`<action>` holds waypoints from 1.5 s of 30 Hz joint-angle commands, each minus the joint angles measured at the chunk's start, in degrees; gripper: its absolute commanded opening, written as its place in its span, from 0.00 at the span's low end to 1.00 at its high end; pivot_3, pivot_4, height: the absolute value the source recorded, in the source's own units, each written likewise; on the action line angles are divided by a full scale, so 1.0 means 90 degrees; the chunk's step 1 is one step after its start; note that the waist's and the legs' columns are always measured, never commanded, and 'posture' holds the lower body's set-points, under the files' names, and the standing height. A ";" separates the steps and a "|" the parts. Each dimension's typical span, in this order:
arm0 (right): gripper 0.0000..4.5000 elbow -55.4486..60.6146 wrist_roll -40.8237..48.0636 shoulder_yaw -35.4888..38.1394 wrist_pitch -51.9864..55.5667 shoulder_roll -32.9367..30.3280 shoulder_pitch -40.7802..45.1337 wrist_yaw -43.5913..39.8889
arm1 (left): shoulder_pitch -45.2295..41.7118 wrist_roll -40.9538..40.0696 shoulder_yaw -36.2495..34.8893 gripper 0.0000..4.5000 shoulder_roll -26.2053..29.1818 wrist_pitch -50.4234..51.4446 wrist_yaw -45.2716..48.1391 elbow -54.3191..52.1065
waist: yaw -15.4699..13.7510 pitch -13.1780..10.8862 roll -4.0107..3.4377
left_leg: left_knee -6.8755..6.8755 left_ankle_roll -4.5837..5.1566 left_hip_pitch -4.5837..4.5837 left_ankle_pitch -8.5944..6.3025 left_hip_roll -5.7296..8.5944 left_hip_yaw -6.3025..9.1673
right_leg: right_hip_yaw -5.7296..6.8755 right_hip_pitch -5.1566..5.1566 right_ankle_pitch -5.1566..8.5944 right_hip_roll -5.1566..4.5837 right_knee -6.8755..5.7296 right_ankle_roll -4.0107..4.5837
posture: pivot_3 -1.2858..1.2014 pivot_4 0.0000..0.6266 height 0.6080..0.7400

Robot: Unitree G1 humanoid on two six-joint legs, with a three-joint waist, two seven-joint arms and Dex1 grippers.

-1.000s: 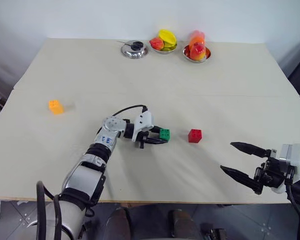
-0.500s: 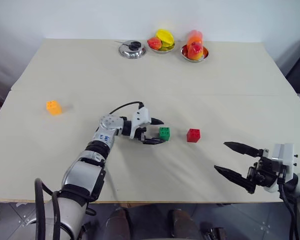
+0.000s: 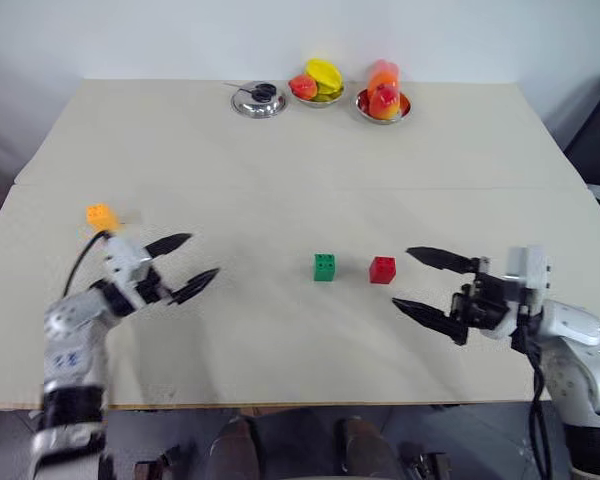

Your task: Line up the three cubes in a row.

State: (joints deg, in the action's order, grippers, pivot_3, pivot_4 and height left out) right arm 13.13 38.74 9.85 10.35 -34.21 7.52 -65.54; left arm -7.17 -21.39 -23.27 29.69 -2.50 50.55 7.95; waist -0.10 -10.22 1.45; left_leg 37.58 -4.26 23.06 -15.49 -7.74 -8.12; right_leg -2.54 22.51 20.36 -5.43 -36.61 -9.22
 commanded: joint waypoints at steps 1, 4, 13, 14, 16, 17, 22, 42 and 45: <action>1.00 -0.0173 -0.0031 -0.0090 -0.0170 0.0143 0.0302 -0.0100 | 0.0760 -0.0230 -0.0924 1.00 -0.0338 0.0090 -0.1278 -0.0924 | -0.0010 0.0000 0.0001 | 0.0006 0.0002 0.0000 -0.0001 0.0000 0.0001 | 0.0000 -0.0001 0.0000 0.0000 0.0000 -0.0001 | 0.52 0.24 1.00; 1.00 -0.0435 -0.0123 -0.0219 -0.0315 0.0329 0.0600 -0.0157 | 0.1408 -0.0208 -0.1761 1.00 -0.0786 -0.0052 -0.2390 -0.1090 | 0.0038 0.0005 0.0010 | 0.0015 0.0004 -0.0002 -0.0002 0.0000 0.0002 | -0.0001 -0.0007 -0.0002 0.0000 -0.0001 -0.0004 | 0.52 0.24 1.00; 1.00 -0.0851 -0.0230 -0.0350 -0.0430 0.0495 0.0998 -0.0337 | 0.2368 -0.0288 -0.2396 1.00 -0.1497 -0.0266 -0.3618 -0.1226 | 0.0016 0.0012 0.0023 | 0.0012 0.0003 -0.0004 -0.0004 0.0000 0.0004 | 0.0000 -0.0007 -0.0002 0.0000 0.0003 -0.0003 | 0.52 0.24 1.00; 1.00 -0.0866 -0.0228 -0.0358 -0.0420 0.0501 0.1014 -0.0352 | 0.2366 -0.0285 -0.2320 1.00 -0.1478 -0.0246 -0.3619 -0.1245 | 0.0015 0.0015 0.0027 | 0.0012 0.0003 -0.0004 -0.0004 0.0000 0.0004 | 0.0000 -0.0007 -0.0002 0.0000 0.0003 -0.0003 | 0.52 0.24 1.00; 1.00 -0.0901 -0.0251 -0.0389 -0.0425 0.0509 0.1042 -0.0388 | 0.2158 -0.0395 -0.2222 1.00 -0.1398 -0.0029 -0.3752 -0.1261 | 0.0020 0.0017 0.0029 | 0.0012 0.0003 -0.0004 -0.0005 0.0000 0.0004 | 0.0000 -0.0008 -0.0002 0.0000 0.0004 -0.0002 | 0.52 0.24 1.00; 1.00 -0.0903 -0.0257 -0.0403 -0.0425 0.0506 0.1050 -0.0414 | 0.1902 -0.0348 -0.2122 1.00 -0.1258 0.0118 -0.3857 -0.1214 | 0.0021 0.0017 0.0030 | 0.0012 0.0003 -0.0004 -0.0005 0.0000 0.0003 | 0.0000 -0.0007 -0.0002 0.0000 0.0004 -0.0002 | 0.52 0.24 1.00; 1.00 -0.0765 -0.0149 -0.0392 -0.0334 0.0499 0.1067 -0.0464 | -0.0003 -0.0155 -0.1486 1.00 -0.0365 0.1295 -0.4358 -0.0435 | -0.0010 0.0023 0.0039 | 0.0007 -0.0006 0.0000 0.0000 0.0000 0.0019 | 0.0013 -0.0009 -0.0002 0.0002 -0.0004 -0.0002 | 0.52 0.24 1.00; 1.00 -0.0055 -0.0252 -0.0262 -0.0413 0.0640 0.0510 0.0428 | -0.3652 0.0869 -0.0212 0.67 0.0260 0.0775 -0.4826 0.4151 | 0.0029 0.0024 0.0040 | -0.0029 -0.0014 -0.0002 0.0003 0.0000 -0.0012 | 0.0024 0.0018 0.0000 0.0002 0.0011 0.0001 | 0.52 0.24 1.00; 1.00 -0.0036 -0.0275 -0.0231 -0.0459 0.0620 0.0446 0.0475 | -0.3573 0.0803 -0.0188 0.46 0.0272 0.0769 -0.4666 0.4135 | 0.0012 0.0023 0.0041 | -0.0027 -0.0014 -0.0001 0.0003 0.0000 -0.0011 | 0.0024 0.0019 0.0000 0.0002 0.0010 0.0001 | 0.52 0.24 1.00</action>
State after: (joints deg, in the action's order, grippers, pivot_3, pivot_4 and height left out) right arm 10.77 35.65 5.76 7.44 -28.21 12.01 -61.61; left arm -39.55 -14.06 -24.71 30.62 5.47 7.75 46.06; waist 0.01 -10.01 1.82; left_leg 37.34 -4.39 23.05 -15.46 -7.74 -8.23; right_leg -2.33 22.68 20.36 -5.42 -36.52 -9.22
